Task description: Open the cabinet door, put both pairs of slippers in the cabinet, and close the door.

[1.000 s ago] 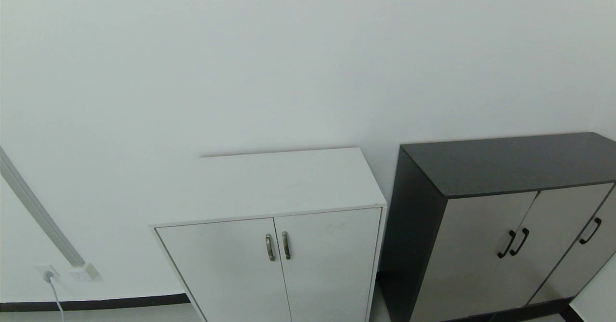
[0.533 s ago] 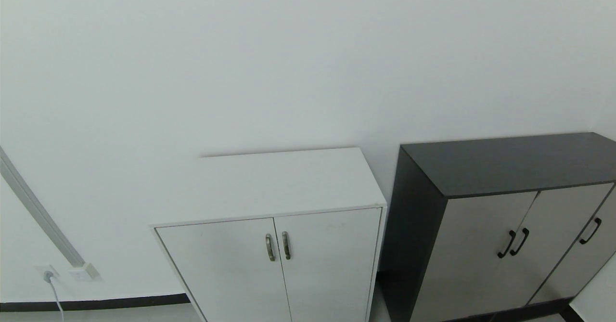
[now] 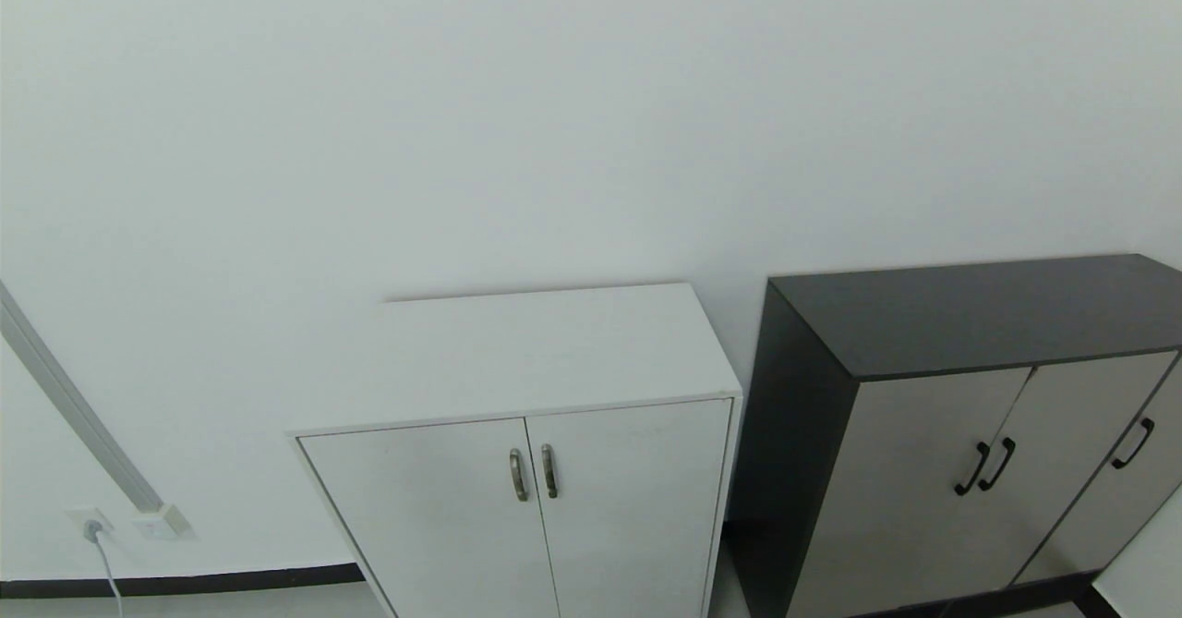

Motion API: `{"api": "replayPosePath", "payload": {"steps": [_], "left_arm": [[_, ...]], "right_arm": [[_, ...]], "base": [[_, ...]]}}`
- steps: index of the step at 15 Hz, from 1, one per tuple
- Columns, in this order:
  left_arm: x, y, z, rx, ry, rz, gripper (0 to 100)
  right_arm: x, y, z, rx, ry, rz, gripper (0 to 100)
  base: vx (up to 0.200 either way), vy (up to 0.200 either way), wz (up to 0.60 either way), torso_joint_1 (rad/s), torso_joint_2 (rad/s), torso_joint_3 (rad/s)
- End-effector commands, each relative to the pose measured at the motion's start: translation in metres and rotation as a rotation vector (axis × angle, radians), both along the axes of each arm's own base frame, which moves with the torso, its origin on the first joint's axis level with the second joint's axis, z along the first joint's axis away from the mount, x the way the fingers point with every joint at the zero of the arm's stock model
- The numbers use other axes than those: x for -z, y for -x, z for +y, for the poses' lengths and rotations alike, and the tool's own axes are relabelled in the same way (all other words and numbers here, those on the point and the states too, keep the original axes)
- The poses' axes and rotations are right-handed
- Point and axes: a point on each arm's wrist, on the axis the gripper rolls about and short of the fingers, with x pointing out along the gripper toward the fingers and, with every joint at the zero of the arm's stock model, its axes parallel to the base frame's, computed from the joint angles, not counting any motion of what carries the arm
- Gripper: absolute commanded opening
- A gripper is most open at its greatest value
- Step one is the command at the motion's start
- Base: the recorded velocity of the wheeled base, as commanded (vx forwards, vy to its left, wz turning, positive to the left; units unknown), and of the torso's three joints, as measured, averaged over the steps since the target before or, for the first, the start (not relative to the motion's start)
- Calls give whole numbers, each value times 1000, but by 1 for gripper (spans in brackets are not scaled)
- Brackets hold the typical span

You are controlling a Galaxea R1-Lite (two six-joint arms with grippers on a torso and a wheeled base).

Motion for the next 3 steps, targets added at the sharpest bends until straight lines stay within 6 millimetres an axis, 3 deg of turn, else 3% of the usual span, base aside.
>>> {"api": "replayPosePath", "payload": {"steps": [1,3], "left_arm": [[0,0,0,-1,0,1,0],[0,0,0,-1,0,1,0]], "right_arm": [[0,0,0,-2,0,3,0],[0,0,0,0,0,3,0]], "base": [[0,0,0,0,0,0],[0,0,0,0,0,0]]}}
